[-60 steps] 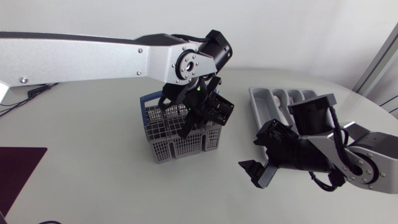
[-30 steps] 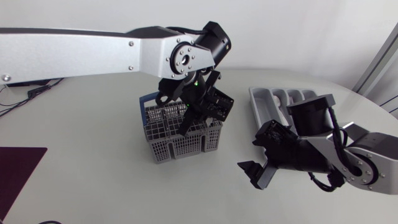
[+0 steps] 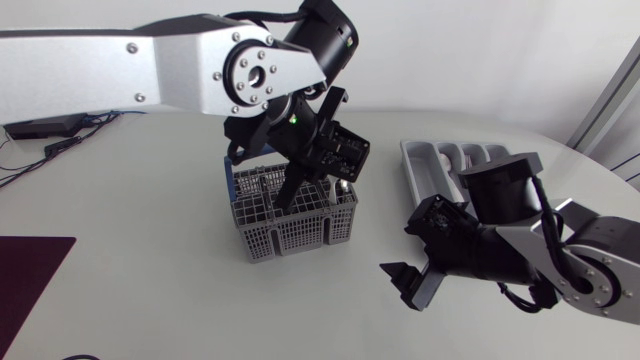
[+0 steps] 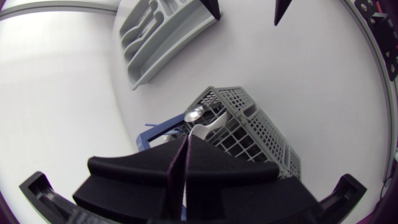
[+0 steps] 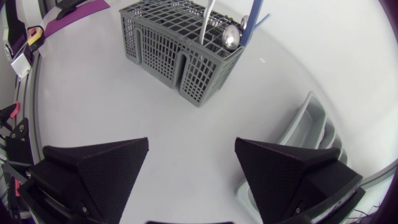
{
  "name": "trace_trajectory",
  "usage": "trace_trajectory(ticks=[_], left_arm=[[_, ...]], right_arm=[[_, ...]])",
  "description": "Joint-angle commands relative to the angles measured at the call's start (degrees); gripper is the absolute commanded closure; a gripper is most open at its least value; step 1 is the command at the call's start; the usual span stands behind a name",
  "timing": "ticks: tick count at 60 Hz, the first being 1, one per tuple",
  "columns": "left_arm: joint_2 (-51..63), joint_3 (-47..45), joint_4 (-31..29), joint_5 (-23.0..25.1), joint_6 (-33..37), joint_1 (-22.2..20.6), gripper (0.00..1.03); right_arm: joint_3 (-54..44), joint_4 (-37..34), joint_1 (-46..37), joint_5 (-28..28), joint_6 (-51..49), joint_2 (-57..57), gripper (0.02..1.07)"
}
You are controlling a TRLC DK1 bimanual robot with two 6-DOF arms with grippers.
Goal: Unload the cutlery basket into the drawer organizer.
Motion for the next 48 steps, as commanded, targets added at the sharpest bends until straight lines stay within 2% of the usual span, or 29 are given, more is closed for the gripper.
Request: trace_trajectory(ticks=[1, 34, 43, 48], left_arm=[[-2.6, -3.0, 0.8, -1.3, 0.3, -0.9, 1.0], [-8.5, -7.1, 5.1, -10.0, -2.0, -6.0, 1.0], [-10.8, -6.5, 5.1, -11.9, -7.7, -7.8, 1.0], [-11.0, -4.5, 3.0, -11.9, -14.3, -8.9, 1.0]], right_arm=[[0.0, -0.8, 1.3, 1.0, 1.8, -0.9, 0.07], [-0.6, -3.3, 3.2, 3.6, 3.3, -8.1, 0.07], [-1.3, -3.0, 4.5, 6.3, 3.4, -11.8, 0.07], [-1.8, -2.8, 4.8, 7.1, 3.5, -14.6, 0.07]])
